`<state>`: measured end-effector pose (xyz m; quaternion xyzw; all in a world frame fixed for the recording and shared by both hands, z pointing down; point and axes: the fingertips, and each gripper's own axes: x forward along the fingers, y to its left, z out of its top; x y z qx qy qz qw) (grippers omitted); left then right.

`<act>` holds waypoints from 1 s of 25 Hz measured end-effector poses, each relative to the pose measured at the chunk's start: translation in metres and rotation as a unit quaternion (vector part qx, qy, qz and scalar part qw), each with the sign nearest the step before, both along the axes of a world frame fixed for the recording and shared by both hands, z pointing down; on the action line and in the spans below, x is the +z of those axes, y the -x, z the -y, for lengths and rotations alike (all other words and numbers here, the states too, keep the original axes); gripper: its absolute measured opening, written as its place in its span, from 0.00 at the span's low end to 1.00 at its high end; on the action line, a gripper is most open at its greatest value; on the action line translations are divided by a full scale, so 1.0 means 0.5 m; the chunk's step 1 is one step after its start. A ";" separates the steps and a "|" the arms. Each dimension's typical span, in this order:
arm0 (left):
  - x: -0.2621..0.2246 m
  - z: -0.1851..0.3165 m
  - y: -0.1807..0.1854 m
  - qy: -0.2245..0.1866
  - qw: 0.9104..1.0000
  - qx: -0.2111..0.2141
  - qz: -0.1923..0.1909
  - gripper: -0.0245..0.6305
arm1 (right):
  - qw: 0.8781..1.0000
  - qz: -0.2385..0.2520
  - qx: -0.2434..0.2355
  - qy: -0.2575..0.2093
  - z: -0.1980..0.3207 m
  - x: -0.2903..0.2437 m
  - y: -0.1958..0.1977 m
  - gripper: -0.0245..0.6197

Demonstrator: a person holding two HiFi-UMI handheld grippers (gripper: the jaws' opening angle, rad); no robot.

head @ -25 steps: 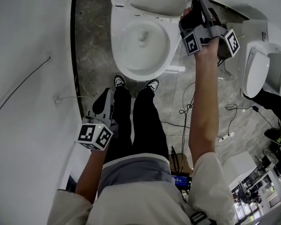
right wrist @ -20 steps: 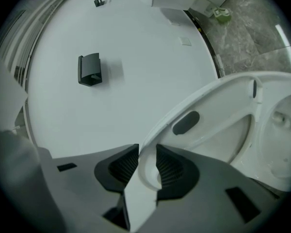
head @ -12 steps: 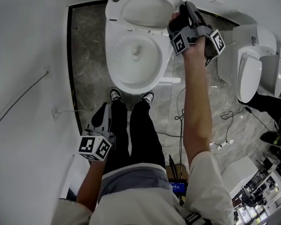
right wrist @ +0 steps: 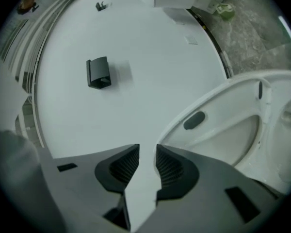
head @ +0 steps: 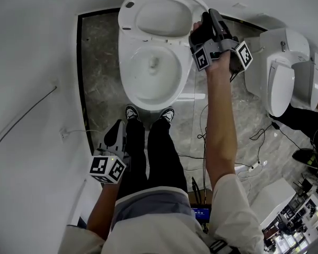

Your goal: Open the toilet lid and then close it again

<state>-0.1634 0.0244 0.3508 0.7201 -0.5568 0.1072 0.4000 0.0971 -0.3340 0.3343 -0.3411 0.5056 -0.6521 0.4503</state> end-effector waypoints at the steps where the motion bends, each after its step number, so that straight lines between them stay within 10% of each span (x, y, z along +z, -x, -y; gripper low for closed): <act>1: -0.002 -0.001 -0.005 -0.001 1.000 0.001 0.000 0.05 | 1.000 -0.018 -0.010 -0.008 -0.005 -0.008 -0.001 0.19; 7: -0.047 -0.045 -0.031 -0.019 1.000 0.010 0.002 0.05 | 0.977 -0.186 -0.072 -0.071 -0.076 -0.108 0.001 0.09; 12: -0.045 -0.046 -0.045 -0.019 1.000 0.012 -0.002 0.05 | 0.919 -0.351 -0.141 -0.110 -0.085 -0.131 0.018 0.06; 25: -0.046 -0.052 -0.058 -0.016 1.000 -0.016 0.012 0.05 | 0.606 -0.697 -0.323 -0.208 -0.053 -0.076 0.041 0.06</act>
